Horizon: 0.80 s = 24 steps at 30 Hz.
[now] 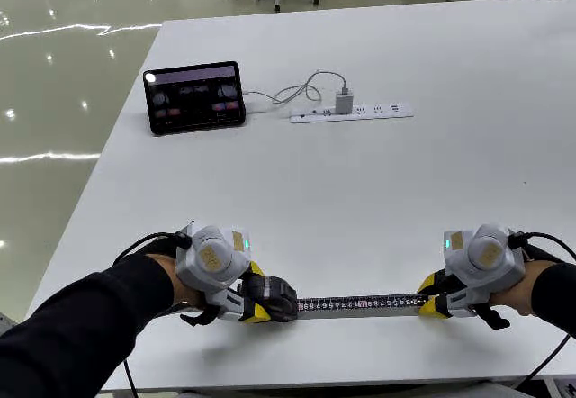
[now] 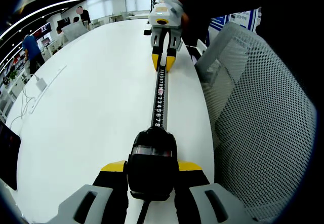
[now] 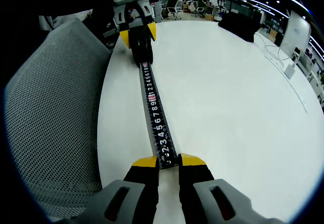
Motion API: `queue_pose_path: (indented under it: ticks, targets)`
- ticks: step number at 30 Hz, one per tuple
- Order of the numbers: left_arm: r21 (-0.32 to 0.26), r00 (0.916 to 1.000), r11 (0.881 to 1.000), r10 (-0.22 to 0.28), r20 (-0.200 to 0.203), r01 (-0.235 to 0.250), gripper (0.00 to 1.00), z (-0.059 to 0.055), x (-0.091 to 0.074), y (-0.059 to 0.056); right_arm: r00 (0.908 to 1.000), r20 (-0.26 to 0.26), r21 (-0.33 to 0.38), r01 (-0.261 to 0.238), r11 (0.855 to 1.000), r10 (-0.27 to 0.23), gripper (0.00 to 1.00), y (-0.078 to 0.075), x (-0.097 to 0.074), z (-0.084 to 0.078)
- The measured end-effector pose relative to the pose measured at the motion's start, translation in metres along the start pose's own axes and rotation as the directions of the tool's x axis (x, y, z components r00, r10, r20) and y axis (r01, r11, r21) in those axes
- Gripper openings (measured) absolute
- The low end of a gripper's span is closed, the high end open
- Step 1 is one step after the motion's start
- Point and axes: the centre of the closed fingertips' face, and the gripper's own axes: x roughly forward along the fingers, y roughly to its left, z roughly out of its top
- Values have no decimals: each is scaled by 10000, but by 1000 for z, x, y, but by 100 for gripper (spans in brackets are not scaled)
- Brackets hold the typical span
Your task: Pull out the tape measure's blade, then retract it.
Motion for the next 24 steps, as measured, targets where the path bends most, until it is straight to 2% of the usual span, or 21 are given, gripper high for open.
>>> queue_pose_path:
  ticks: [24]
  targets:
    - [19,10000,10000,-12,-41,12,31,0,0,0,10000,-46,145,80,9999,-79,10,-3,-6,-10]
